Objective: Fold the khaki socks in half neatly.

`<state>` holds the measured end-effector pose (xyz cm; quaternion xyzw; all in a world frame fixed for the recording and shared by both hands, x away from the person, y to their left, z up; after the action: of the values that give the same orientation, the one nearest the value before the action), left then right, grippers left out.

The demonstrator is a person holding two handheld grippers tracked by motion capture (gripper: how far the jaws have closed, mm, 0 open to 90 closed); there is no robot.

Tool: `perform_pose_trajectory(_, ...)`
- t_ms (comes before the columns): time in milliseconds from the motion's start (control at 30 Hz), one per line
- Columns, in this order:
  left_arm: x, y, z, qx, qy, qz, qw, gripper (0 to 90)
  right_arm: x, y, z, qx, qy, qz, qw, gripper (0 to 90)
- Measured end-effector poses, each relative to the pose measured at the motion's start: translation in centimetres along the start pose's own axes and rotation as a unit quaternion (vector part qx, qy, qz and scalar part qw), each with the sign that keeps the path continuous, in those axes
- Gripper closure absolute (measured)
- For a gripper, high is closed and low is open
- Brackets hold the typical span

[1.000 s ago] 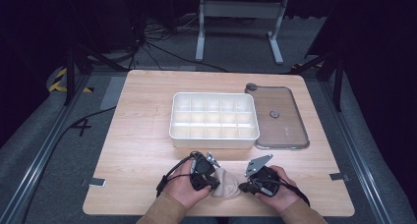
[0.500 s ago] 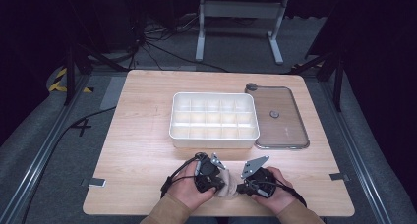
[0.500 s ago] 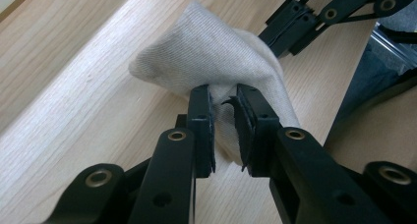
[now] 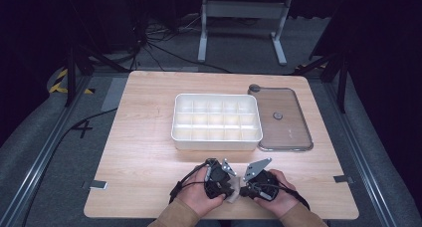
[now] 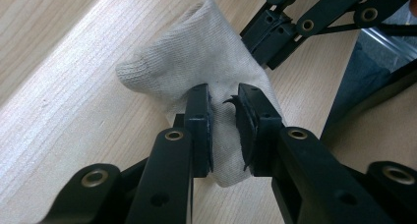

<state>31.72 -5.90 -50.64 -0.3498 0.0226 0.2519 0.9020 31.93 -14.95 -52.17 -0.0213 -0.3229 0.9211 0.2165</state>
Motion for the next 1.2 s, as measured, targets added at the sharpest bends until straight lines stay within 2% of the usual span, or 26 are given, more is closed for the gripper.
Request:
perform_pose_trajectory(167, 0.1, 0.1, 0.0, 0.002, -0.002, -0.002, 1.0000, 75.7, 0.0, 0.0, 0.2, 0.000, 0.000, -0.003, 1.0000, 89.3)
perform_pose_trajectory(367, 0.1, 0.0, -0.1, -0.001, -0.002, 0.000, 1.0000, 75.7, -0.1, -0.6, 1.7, -0.016, 0.004, -0.005, 0.9999, 89.7)
perform_pose_trajectory(467, 0.1, 0.0, 0.0, 0.001, -0.004, 0.000, 1.0000, 75.6, -0.1, -1.3, 2.5, -0.037, 0.007, -0.003, 0.9993, 89.7)
perform_pose_trajectory(567, 0.1, 0.0, 0.0, 0.002, -0.003, 0.000, 1.0000, 75.6, 0.0, -2.6, 3.0, -0.075, 0.011, -0.002, 0.9971, 89.7)
perform_pose_trajectory(633, 0.1, 0.0, 0.0, 0.002, -0.004, 0.000, 1.0000, 75.6, 0.1, -3.1, 3.2, -0.089, 0.012, -0.005, 0.9960, 89.7)
perform_pose_trajectory(800, 0.0, 0.1, 0.0, -0.001, -0.005, 0.001, 1.0000, 75.5, 0.1, -4.0, 2.8, -0.106, 0.017, -0.003, 0.9942, 89.7)
perform_pose_trajectory(967, -0.1, 0.1, 0.1, -0.002, -0.007, 0.005, 1.0000, 75.3, -0.2, -4.3, 2.1, -0.105, 0.020, -0.008, 0.9942, 89.7)
perform_pose_trajectory(1067, -0.1, 0.1, 0.3, -0.009, -0.004, 0.000, 1.0000, 74.8, -0.9, -3.9, 1.9, -0.102, 0.023, -0.017, 0.9943, 89.7)
perform_pose_trajectory(1100, -0.1, 0.0, 0.5, -0.009, 0.002, -0.007, 0.9999, 74.8, -1.1, -3.8, 1.8, -0.103, 0.023, -0.017, 0.9942, 89.7)
perform_pose_trajectory(1133, -0.4, 0.0, 0.6, -0.014, 0.007, 0.001, 0.9999, 74.9, -1.2, -3.6, 1.7, -0.099, 0.022, -0.023, 0.9946, 89.7)
perform_pose_trajectory(1200, -0.5, -0.1, 0.7, -0.018, 0.011, -0.003, 0.9998, 75.6, -1.2, -3.5, 1.6, -0.097, 0.021, -0.025, 0.9947, 89.7)
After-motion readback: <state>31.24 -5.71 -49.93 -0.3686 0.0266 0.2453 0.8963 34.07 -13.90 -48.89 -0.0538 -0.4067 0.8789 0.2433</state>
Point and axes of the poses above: each handheld gripper's, and its own axes: z roughly backward along the jaws, y roughly out of its underside, x roughly to its left, the point moved 9 cm from there along -z, roughly forward along the jaws, and after that the axes turned 7 degrees about -x, right-handed, at the moved point
